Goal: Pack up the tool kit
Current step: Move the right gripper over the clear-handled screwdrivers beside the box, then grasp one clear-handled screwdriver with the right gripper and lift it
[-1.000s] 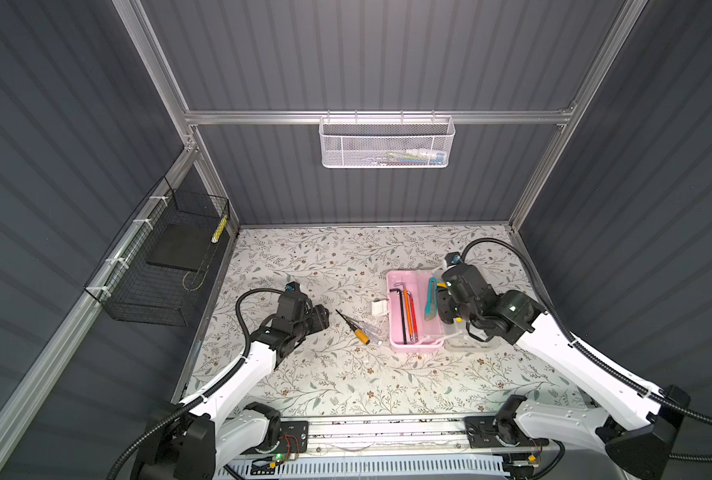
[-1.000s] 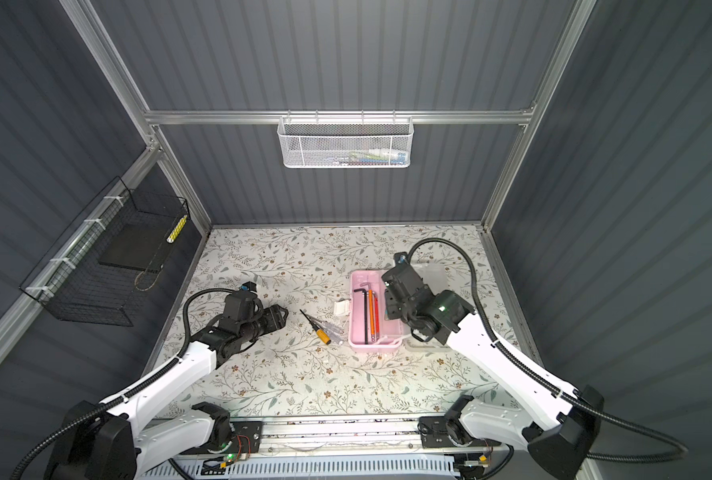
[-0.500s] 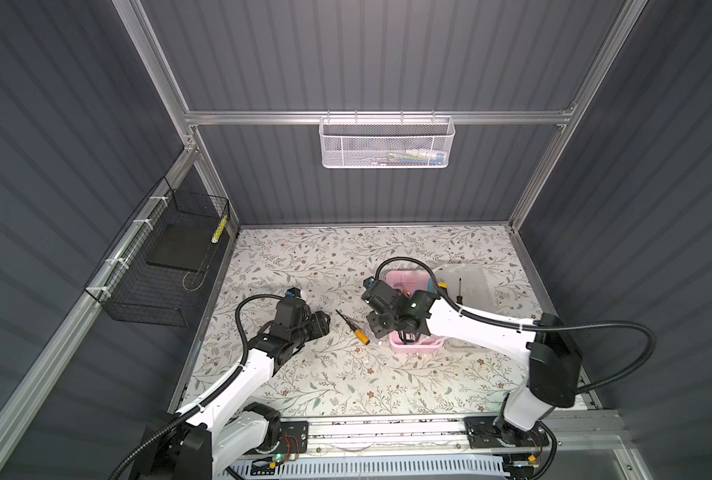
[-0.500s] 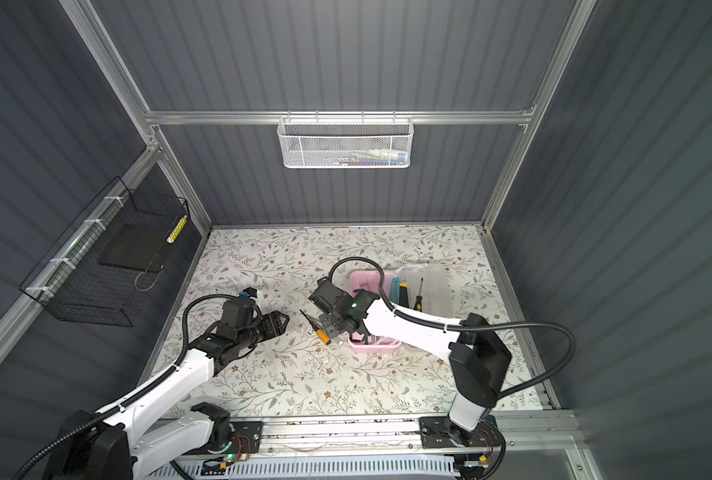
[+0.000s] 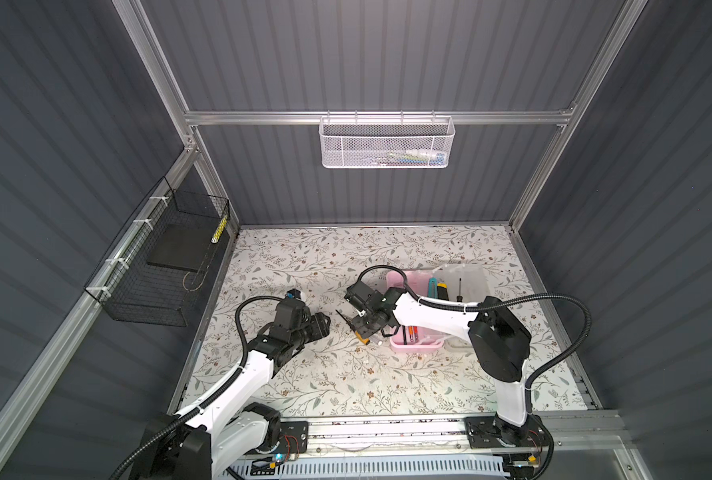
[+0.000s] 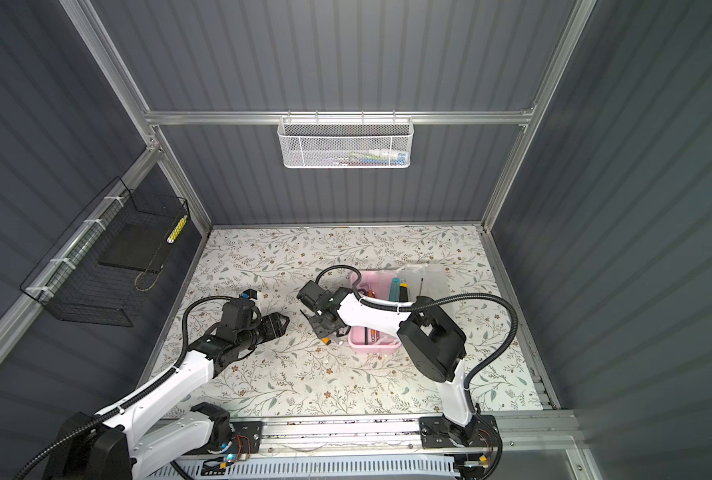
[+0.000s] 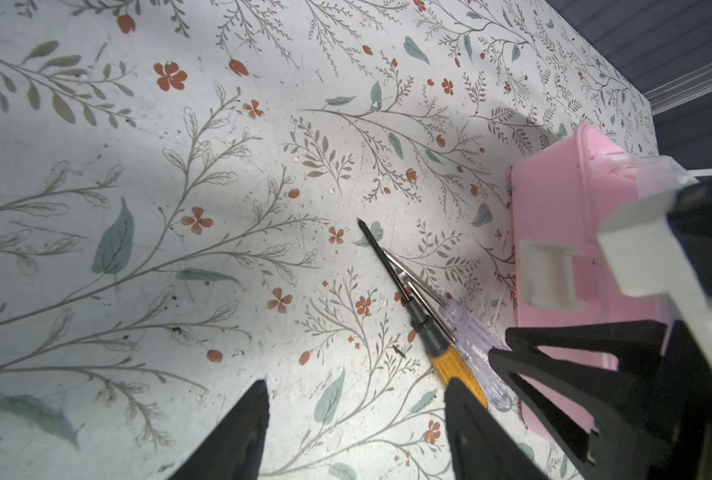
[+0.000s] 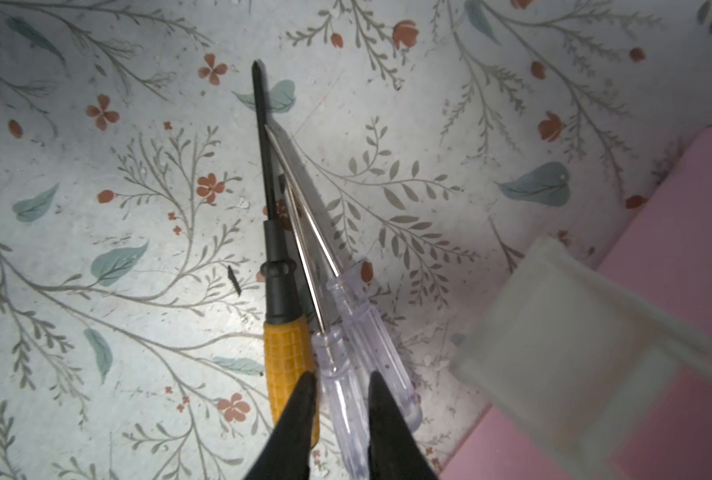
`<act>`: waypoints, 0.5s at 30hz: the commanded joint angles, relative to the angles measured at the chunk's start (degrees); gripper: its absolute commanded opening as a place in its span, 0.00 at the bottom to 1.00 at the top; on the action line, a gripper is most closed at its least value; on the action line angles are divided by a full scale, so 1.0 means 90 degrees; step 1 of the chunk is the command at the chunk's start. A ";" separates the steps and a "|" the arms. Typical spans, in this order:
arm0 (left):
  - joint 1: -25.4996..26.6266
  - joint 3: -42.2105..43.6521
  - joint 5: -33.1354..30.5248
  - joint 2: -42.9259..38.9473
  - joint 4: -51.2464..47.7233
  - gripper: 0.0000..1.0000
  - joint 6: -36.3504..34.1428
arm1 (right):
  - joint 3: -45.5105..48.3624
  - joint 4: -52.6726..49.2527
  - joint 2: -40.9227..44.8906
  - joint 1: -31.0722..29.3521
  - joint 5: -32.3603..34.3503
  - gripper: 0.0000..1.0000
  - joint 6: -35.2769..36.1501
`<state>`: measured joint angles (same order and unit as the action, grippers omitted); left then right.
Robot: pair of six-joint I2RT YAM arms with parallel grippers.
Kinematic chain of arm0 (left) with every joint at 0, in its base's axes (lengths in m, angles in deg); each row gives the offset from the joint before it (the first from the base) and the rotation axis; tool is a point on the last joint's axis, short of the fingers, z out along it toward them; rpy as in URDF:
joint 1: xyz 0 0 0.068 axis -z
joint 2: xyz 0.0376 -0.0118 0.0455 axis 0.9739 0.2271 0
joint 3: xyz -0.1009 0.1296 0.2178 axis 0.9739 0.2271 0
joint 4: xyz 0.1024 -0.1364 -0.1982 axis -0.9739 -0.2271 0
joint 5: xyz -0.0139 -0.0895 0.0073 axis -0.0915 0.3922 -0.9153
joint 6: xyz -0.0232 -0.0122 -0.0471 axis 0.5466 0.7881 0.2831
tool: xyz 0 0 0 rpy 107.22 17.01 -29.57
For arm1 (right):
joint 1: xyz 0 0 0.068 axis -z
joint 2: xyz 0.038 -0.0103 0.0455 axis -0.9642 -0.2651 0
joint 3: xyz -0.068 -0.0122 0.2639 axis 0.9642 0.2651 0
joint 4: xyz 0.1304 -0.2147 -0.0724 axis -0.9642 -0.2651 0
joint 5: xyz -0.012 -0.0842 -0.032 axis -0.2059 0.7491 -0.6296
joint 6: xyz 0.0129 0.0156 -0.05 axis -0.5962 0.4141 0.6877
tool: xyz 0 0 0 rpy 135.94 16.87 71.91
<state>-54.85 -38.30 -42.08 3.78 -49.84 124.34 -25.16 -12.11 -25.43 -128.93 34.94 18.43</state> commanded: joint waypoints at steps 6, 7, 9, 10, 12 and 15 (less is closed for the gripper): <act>-0.0035 0.0058 0.0105 0.0189 0.0062 0.67 -0.0018 | -0.0155 -0.0217 -0.0238 0.0155 0.0019 0.25 0.0068; -0.0035 0.0063 0.0106 0.0200 0.0073 0.67 -0.0019 | -0.0186 -0.0264 -0.0279 0.0148 0.0028 0.25 0.0099; -0.0035 0.0057 0.0096 0.0246 0.0069 0.67 -0.0009 | -0.0194 -0.0265 -0.0329 0.0146 0.0033 0.25 0.0139; -0.0035 0.0037 0.0086 0.0258 0.0066 0.67 0.0005 | -0.0200 -0.0269 -0.0349 0.0155 0.0033 0.26 0.0156; -0.0035 -0.0001 0.0110 0.0250 0.0038 0.67 0.0002 | -0.0291 -0.0391 -0.0438 0.0155 0.0165 0.26 0.0174; -0.0035 -0.0022 0.0087 0.0220 -0.0007 0.67 -0.0006 | -0.0308 -0.0433 -0.0491 0.0155 0.0310 0.26 0.0186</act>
<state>-54.85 -38.30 -42.08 5.79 -49.43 124.34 -26.26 -13.86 -29.08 -127.53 35.75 19.29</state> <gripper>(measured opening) 0.669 0.260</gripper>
